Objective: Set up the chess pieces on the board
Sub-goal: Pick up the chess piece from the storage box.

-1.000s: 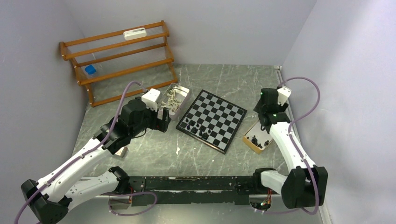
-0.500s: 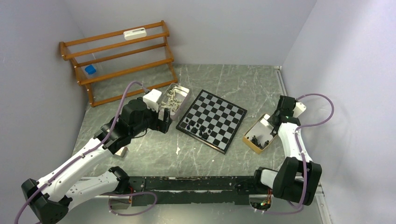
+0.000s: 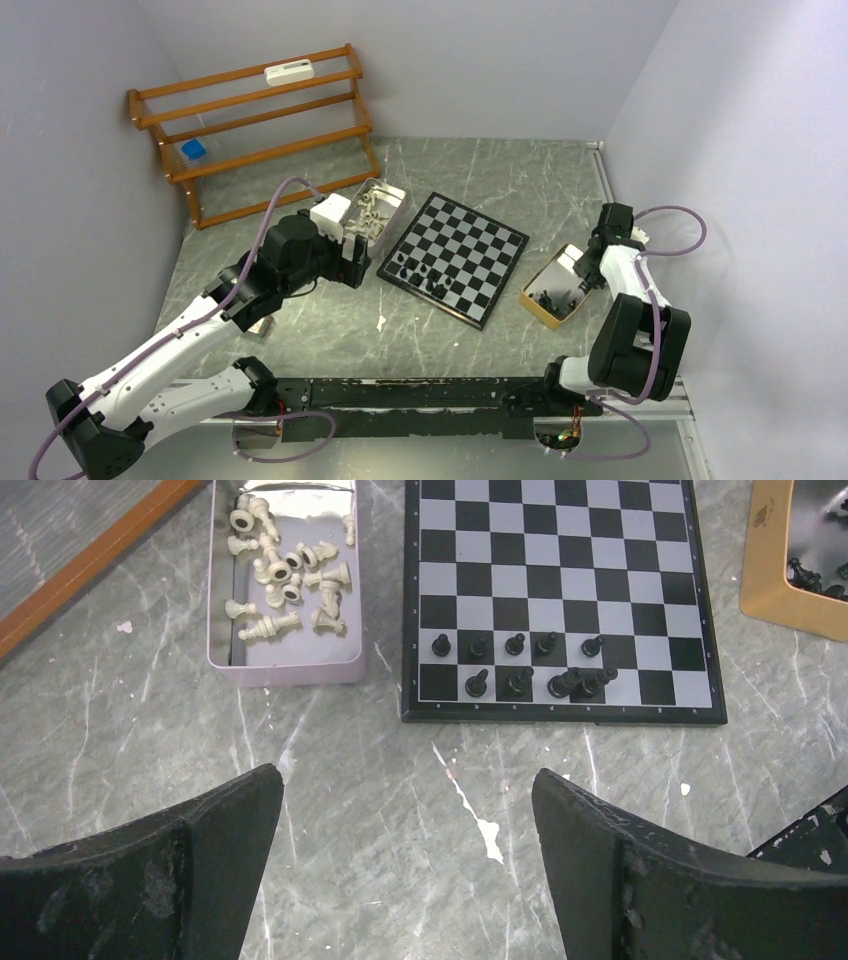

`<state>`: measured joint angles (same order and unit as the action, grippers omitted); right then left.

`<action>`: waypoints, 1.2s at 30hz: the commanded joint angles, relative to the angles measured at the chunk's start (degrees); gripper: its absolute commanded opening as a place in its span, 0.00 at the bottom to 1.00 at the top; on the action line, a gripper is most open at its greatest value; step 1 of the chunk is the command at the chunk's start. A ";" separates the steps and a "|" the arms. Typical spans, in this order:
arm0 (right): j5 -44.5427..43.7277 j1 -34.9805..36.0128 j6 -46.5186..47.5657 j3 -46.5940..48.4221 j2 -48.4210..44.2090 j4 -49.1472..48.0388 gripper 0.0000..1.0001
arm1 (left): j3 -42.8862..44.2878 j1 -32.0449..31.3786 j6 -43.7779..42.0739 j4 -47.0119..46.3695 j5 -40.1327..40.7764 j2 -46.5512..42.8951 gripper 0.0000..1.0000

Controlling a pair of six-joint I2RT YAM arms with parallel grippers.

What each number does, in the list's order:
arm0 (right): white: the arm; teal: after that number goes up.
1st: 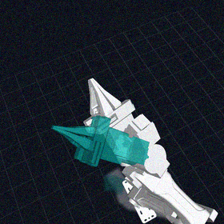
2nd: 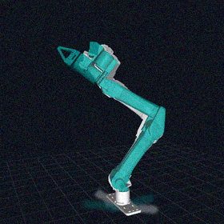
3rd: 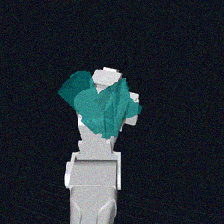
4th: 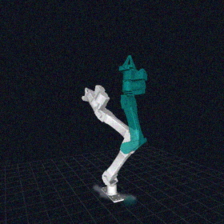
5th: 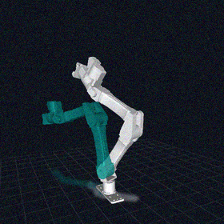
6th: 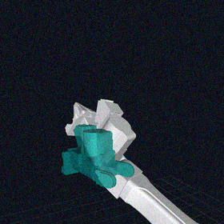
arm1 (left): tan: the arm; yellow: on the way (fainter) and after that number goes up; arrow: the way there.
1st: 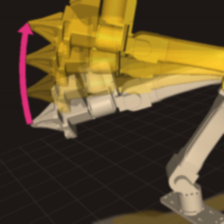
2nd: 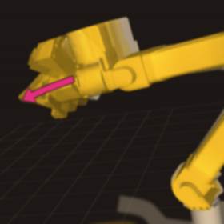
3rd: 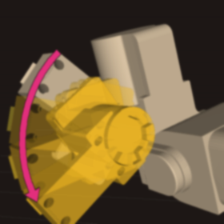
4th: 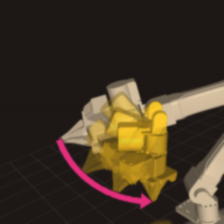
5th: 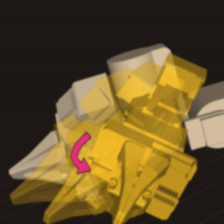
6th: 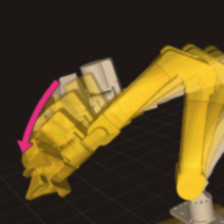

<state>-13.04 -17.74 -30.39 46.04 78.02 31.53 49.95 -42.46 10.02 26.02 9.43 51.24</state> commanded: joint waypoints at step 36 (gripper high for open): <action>-11.37 15.55 61.60 9.78 3.95 10.77 0.35 | -0.41 -3.68 -0.74 -1.59 0.89 -4.41 1.00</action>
<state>-19.88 -5.28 29.21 54.94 80.29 38.37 49.93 -45.58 9.82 25.96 10.85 47.70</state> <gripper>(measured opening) 0.348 0.996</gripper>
